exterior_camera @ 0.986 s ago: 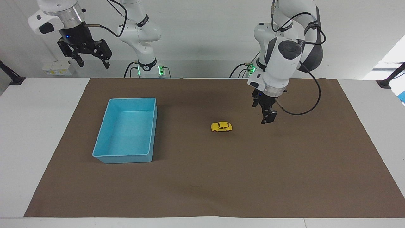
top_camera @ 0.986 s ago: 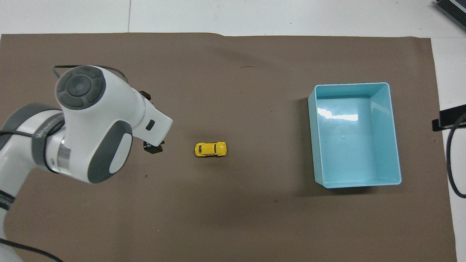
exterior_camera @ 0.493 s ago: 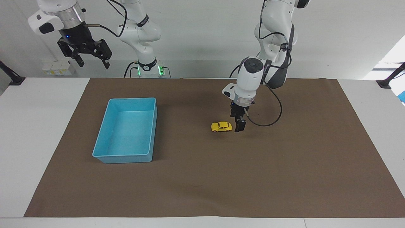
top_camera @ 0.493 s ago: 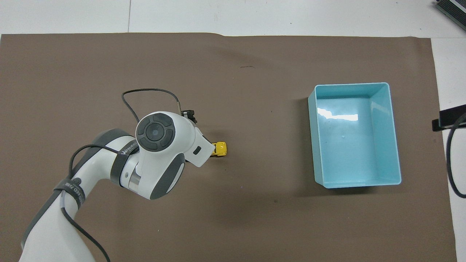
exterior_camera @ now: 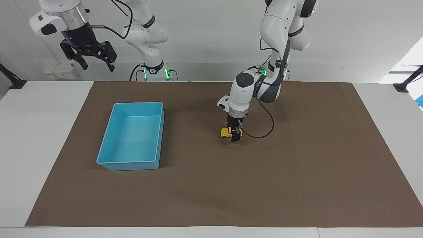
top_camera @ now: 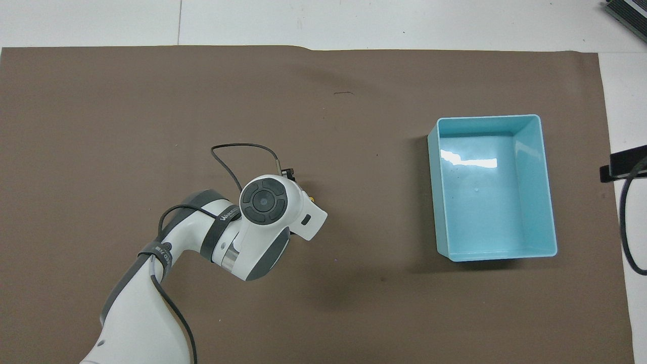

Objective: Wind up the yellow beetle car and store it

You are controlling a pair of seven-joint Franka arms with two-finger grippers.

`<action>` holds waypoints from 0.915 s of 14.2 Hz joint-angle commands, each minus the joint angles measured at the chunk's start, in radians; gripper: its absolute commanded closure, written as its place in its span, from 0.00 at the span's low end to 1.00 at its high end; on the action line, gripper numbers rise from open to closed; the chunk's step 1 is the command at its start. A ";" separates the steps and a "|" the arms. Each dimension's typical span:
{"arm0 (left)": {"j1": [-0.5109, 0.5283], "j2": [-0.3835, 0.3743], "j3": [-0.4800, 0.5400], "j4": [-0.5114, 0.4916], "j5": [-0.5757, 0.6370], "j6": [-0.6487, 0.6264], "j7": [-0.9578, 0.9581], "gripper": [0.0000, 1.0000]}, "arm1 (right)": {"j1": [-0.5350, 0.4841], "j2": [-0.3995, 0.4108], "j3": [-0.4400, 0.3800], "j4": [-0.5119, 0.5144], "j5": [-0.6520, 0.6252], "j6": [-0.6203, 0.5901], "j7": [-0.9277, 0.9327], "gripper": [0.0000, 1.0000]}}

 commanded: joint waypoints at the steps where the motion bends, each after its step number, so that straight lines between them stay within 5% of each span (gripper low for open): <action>1: -0.031 -0.018 0.028 -0.002 0.013 -0.017 -0.018 0.00 | -0.011 -0.018 0.004 -0.020 0.020 0.012 -0.001 0.00; 6: -0.054 -0.036 0.031 0.006 0.059 -0.110 -0.027 0.00 | -0.011 -0.018 0.004 -0.018 0.020 0.012 -0.001 0.00; 7: -0.058 -0.042 0.031 0.010 0.062 -0.133 -0.043 0.12 | -0.011 -0.018 0.004 -0.018 0.020 0.011 -0.001 0.00; 8: -0.058 -0.054 0.031 0.014 0.079 -0.152 -0.050 0.36 | -0.011 -0.018 0.004 -0.018 0.020 0.012 -0.001 0.00; 9: -0.058 -0.056 0.030 0.017 0.087 -0.165 -0.050 0.80 | -0.011 -0.018 0.004 -0.018 0.020 0.012 -0.001 0.00; 10: -0.056 -0.056 0.030 0.017 0.087 -0.164 -0.050 1.00 | -0.011 -0.018 0.002 -0.018 0.020 0.014 -0.001 0.00; 13: -0.050 -0.057 0.028 0.011 0.087 -0.155 -0.046 1.00 | -0.011 -0.018 0.004 -0.018 0.020 0.012 -0.001 0.00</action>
